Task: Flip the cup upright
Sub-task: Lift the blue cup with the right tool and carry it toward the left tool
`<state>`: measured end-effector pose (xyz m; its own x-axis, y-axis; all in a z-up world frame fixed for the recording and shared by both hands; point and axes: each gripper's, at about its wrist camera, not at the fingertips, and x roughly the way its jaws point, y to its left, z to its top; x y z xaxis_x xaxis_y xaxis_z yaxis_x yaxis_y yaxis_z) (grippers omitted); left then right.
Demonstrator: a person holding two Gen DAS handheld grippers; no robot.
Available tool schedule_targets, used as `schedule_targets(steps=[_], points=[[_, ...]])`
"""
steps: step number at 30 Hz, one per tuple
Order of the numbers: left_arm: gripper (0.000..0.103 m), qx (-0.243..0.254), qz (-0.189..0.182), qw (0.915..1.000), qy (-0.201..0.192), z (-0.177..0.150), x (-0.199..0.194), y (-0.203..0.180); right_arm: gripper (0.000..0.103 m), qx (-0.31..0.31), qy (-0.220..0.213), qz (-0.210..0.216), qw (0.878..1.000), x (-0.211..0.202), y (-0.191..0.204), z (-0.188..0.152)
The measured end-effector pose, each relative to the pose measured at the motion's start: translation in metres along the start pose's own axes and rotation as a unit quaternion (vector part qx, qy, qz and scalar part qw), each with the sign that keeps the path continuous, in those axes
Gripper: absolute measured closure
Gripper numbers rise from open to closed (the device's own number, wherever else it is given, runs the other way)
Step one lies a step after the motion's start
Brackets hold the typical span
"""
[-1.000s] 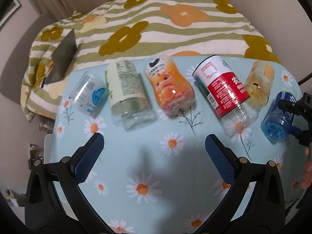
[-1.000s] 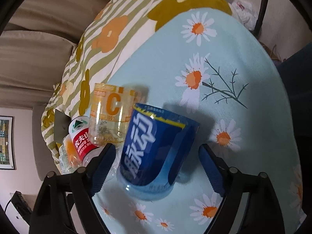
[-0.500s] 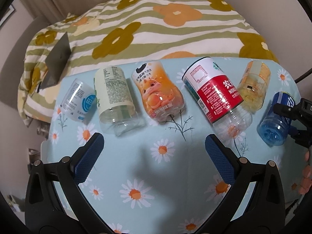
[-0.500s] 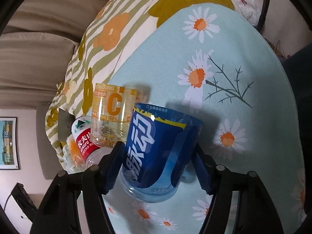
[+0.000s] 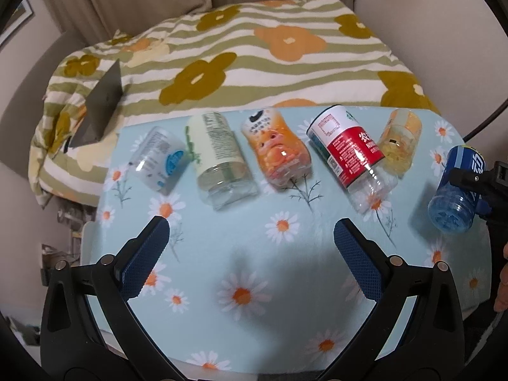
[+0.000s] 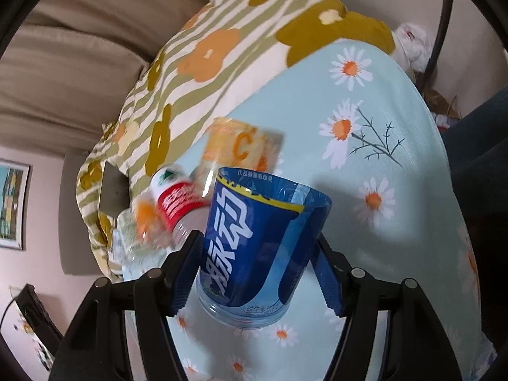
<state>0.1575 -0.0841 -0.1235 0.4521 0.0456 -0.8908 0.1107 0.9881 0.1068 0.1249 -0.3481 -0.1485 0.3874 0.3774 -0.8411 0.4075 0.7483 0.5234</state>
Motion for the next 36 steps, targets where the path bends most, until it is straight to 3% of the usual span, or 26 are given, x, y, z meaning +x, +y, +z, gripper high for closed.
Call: schedule_targets(steps=[8, 19, 26, 36], points=[[0.0, -0.005, -0.007, 0.9998, -0.015, -0.036, -0.023, 0.049, 0.04, -0.086, 0.016, -0.027, 0.996, -0.005, 0.044, -0.052], [0.0, 0.007, -0.024, 0.9997, -0.003, -0.098, -0.017, 0.1, 0.04, -0.184, 0.122, -0.026, 0.975, 0.061, 0.095, -0.133], [0.0, 0.01, -0.038, 0.9991, 0.017, -0.124, 0.0, 0.113, 0.04, -0.225, 0.155, -0.066, 0.96, 0.106, 0.108, -0.138], [0.0, 0.011, -0.047, 0.9985, 0.028, -0.131, 0.007, 0.116, 0.04, -0.241, 0.152, -0.083, 0.955, 0.122, 0.118, -0.145]])
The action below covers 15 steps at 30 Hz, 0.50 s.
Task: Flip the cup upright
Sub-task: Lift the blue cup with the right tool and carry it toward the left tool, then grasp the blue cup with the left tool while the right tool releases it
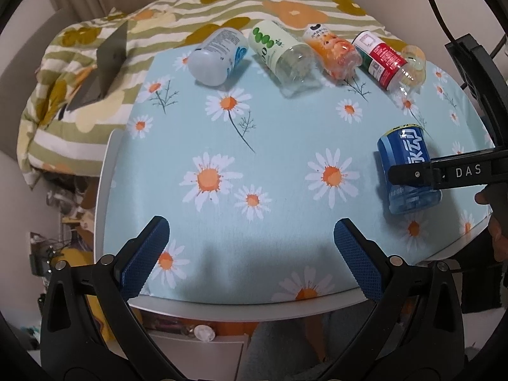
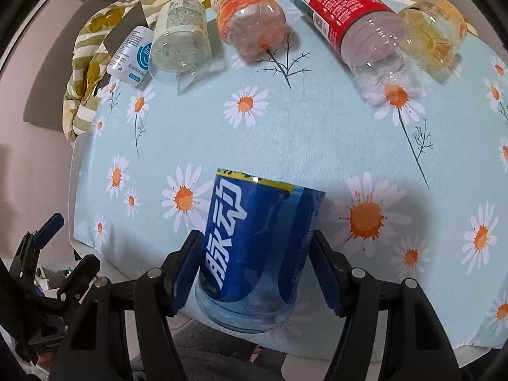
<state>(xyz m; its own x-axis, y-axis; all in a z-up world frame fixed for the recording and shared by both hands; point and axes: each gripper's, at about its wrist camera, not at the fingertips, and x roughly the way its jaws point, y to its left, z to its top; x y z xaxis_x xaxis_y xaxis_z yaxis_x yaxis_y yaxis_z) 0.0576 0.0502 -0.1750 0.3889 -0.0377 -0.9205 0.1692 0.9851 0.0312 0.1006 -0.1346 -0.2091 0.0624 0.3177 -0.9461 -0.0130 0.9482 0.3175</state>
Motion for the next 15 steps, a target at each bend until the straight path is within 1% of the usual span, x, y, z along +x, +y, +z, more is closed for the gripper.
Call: schedule_targets(steps=[3, 5, 6, 7, 11, 13, 15], points=[[0.0, 0.003, -0.001, 1.0, -0.002, 0.002, -0.001, 0.0, 0.038, 0.006, -0.001, -0.004, 1.0, 0.001, 0.002, -0.001], [0.0, 0.005, -0.002, 1.0, -0.002, 0.003, -0.002, -0.001, 0.028, 0.011, -0.001, -0.006, 1.0, 0.001, 0.0, -0.001], [0.0, 0.007, -0.002, 1.0, -0.002, 0.003, -0.003, -0.002, 0.019, 0.013, -0.001, -0.007, 1.0, 0.001, 0.0, -0.001], [0.0, 0.01, -0.002, 1.0, -0.001, 0.004, -0.003, -0.003, 0.016, 0.015, -0.003, -0.007, 1.0, -0.001, -0.002, -0.002], [0.0, 0.016, -0.004, 0.9999, -0.001, 0.008, -0.009, -0.006, 0.016, 0.019, -0.024, -0.002, 1.0, -0.015, -0.002, -0.003], [0.0, 0.016, -0.007, 0.9998, 0.002, 0.012, -0.013, -0.008, 0.0, 0.021, -0.044, -0.007, 0.999, -0.029, -0.002, -0.006], [0.0, 0.017, -0.017, 0.9997, 0.006, 0.02, -0.02, -0.012, 0.0, 0.023, -0.064, -0.011, 0.998, -0.046, -0.003, -0.012]])
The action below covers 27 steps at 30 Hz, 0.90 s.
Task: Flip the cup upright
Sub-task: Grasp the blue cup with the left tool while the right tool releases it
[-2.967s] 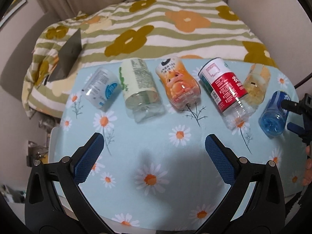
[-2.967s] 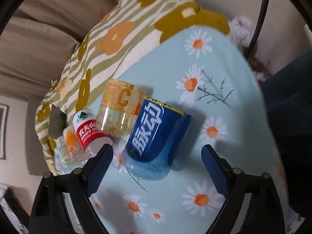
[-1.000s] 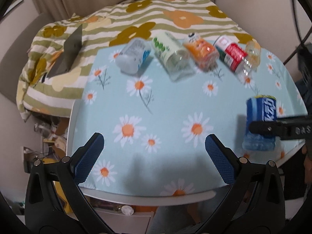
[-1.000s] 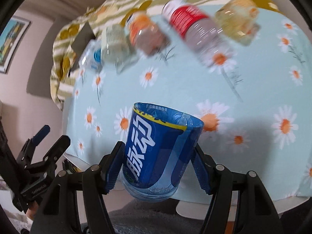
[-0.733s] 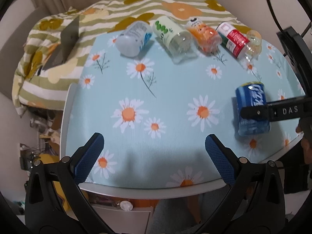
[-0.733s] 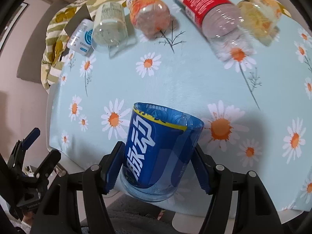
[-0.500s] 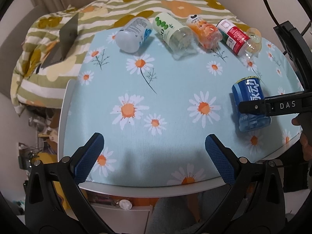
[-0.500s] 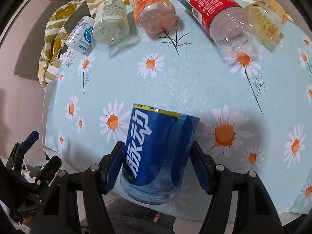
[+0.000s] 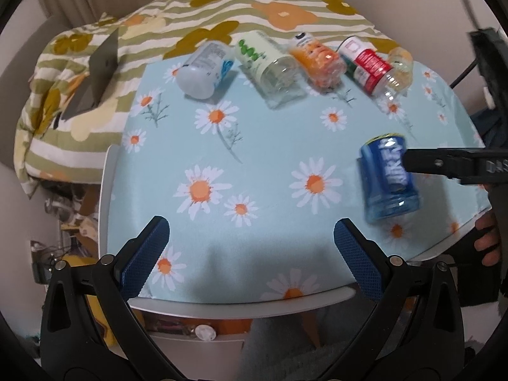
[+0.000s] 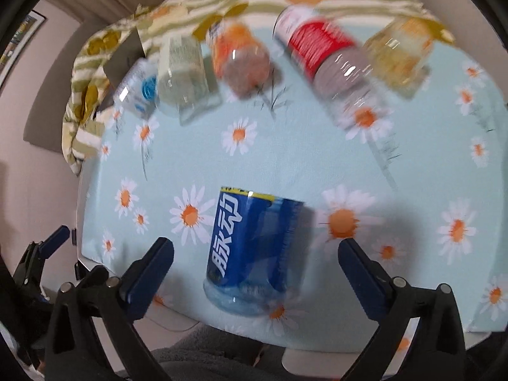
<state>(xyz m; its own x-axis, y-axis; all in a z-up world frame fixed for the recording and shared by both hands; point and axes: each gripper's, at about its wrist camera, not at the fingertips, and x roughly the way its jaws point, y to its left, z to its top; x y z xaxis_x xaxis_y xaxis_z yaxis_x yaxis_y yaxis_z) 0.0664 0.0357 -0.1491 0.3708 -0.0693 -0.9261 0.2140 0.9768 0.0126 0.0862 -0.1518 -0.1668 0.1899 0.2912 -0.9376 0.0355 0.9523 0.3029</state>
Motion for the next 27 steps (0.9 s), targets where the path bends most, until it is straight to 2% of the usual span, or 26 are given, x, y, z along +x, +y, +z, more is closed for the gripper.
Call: schedule_targets(steps=[6, 10, 13, 17, 19, 23, 27], points=[[0.0, 0.01, -0.011, 0.9998, -0.016, 0.031, -0.016, -0.03, 0.0, 0.002, -0.044, -0.013, 0.999, -0.057, -0.025, -0.009], [0.0, 0.0, -0.033, 0.9994, -0.001, 0.049, -0.01, -0.06, 0.0, -0.023, -0.066, -0.038, 0.997, -0.078, -0.045, -0.013], [0.0, 0.003, -0.04, 0.9989, 0.026, 0.061, 0.004, -0.086, 0.0, -0.039, -0.076, -0.034, 0.996, -0.082, -0.061, -0.012], [0.0, -0.018, -0.047, 0.9963, 0.07, 0.074, 0.028, -0.11, 0.0, -0.061, -0.091, -0.029, 0.994, -0.088, -0.082, -0.007], [0.0, -0.026, -0.046, 0.9944, 0.092, 0.078, 0.041, -0.119, 0.0, -0.095, -0.101, -0.05, 0.989, -0.091, -0.088, -0.004], [0.0, -0.048, -0.044, 0.9878, 0.141, 0.083, 0.069, -0.129, 0.0, -0.152, -0.109, -0.077, 0.979, -0.086, -0.098, -0.003], [0.0, -0.064, -0.039, 0.9805, 0.182, 0.083, 0.092, -0.133, 0.0, -0.158, -0.098, -0.061, 0.981, -0.072, -0.117, 0.001]])
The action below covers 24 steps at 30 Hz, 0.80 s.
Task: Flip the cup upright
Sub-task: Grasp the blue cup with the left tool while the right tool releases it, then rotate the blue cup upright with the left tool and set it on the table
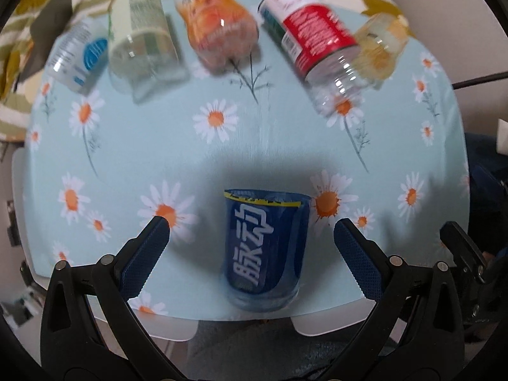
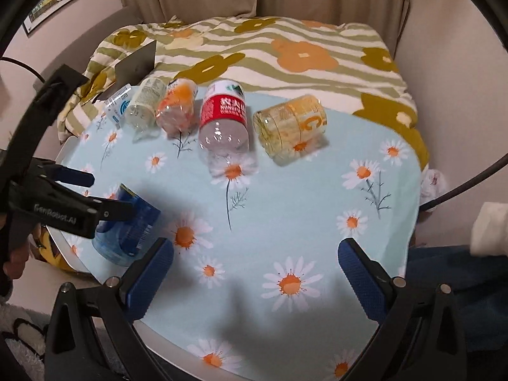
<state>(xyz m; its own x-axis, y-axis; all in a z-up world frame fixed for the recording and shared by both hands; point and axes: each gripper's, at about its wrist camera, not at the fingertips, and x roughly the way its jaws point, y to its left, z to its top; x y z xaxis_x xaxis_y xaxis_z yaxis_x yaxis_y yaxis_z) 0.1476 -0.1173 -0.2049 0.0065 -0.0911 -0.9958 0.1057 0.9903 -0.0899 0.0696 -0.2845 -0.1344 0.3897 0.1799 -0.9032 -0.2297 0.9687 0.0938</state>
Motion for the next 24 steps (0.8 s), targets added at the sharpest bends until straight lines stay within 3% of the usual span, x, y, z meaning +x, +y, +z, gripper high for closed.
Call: schedule_targets(steps=[4, 10, 13, 15, 16, 24], points=[[0.003, -0.016, -0.003, 0.9994, 0.032, 0.006, 0.015, -0.002, 0.0, 0.036, 0.013, 0.04, 0.998, 0.015, -0.017, -0.005], [0.012, -0.034, -0.01, 0.9969, 0.071, 0.008, 0.033, -0.006, 0.0, 0.052, 0.026, 0.065, 0.996, 0.03, -0.029, -0.007], [0.016, -0.04, -0.01, 0.9962, 0.076, 0.007, 0.039, -0.006, 0.0, 0.055, 0.028, 0.072, 0.995, 0.033, -0.033, -0.007], [0.033, -0.043, -0.009, 0.9959, 0.08, 0.006, 0.045, -0.004, 0.0, 0.057, 0.028, 0.075, 0.995, 0.036, -0.036, -0.006], [0.035, -0.044, -0.011, 0.9956, 0.083, 0.004, 0.047, -0.004, 0.0, 0.059, 0.029, 0.077, 0.995, 0.036, -0.037, -0.006], [0.037, -0.041, -0.021, 0.9963, 0.072, -0.002, 0.051, -0.006, 0.0, 0.067, 0.021, 0.083, 0.994, 0.033, -0.039, -0.003]])
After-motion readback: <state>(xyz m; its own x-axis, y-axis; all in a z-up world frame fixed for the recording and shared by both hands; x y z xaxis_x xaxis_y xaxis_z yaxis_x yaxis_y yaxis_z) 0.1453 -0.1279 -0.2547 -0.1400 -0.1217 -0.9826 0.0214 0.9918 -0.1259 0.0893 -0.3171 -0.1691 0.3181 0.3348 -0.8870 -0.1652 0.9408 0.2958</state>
